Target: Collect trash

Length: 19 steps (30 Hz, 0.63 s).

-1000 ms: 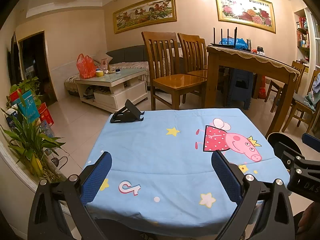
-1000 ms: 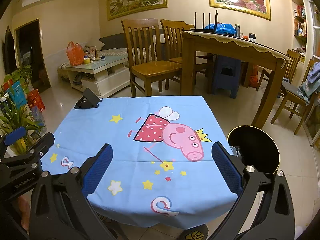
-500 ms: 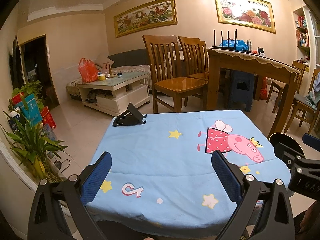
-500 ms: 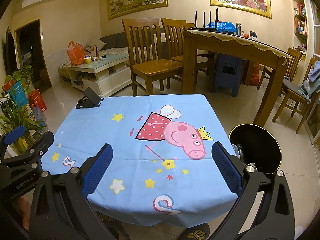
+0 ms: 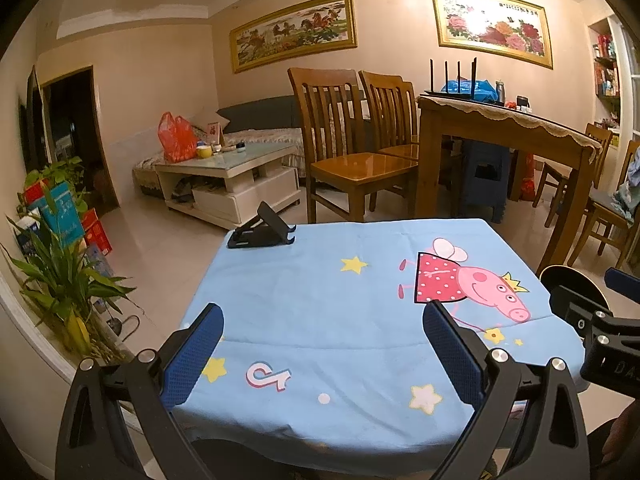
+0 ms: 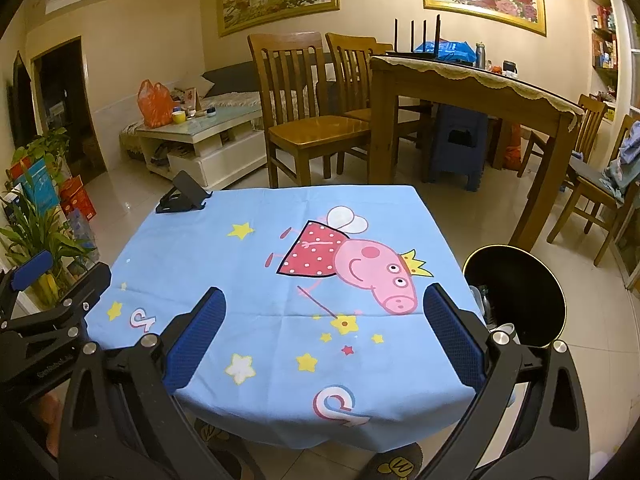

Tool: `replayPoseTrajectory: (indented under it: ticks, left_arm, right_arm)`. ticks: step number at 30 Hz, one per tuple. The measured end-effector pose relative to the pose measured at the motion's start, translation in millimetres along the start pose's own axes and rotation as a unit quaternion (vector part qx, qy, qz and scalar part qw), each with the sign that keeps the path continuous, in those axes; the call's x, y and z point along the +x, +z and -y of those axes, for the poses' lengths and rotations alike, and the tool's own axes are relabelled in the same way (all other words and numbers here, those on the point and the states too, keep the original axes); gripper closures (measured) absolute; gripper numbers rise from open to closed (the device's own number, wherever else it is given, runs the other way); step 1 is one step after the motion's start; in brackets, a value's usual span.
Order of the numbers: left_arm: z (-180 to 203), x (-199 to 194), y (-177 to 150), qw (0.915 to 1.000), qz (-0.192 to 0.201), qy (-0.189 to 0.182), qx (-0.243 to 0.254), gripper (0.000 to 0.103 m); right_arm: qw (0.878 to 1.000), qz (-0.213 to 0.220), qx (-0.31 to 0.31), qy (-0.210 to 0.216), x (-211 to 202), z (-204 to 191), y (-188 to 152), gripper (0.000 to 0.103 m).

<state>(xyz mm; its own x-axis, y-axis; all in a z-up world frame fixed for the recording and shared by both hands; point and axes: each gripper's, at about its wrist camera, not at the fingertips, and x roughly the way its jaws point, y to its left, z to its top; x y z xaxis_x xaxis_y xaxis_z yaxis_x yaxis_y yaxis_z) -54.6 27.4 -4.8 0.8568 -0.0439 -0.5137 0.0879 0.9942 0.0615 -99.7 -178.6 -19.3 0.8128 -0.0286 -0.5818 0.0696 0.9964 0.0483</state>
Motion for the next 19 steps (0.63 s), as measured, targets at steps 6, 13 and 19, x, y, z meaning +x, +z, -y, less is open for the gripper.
replayPoseTrajectory:
  ticks: [6,13,19]
  left_arm:
    - [-10.3,0.4,-5.8,0.9994,-0.008,-0.011,-0.032,0.007]
    - [-6.0,3.1,-7.2,0.9996,-0.011,-0.024,-0.005,0.007]
    - [-2.3,1.7,-10.4,0.9999,-0.002,-0.003,0.012,0.007]
  right_arm:
    - [1.000,-0.006,0.000,0.002,1.4,0.7,-3.7,0.005]
    - [1.000,-0.011,-0.001,0.002,2.6,-0.1,-5.6,0.005]
    - [1.000,-0.011,-0.005,-0.001,2.6,-1.4,-6.3,0.005]
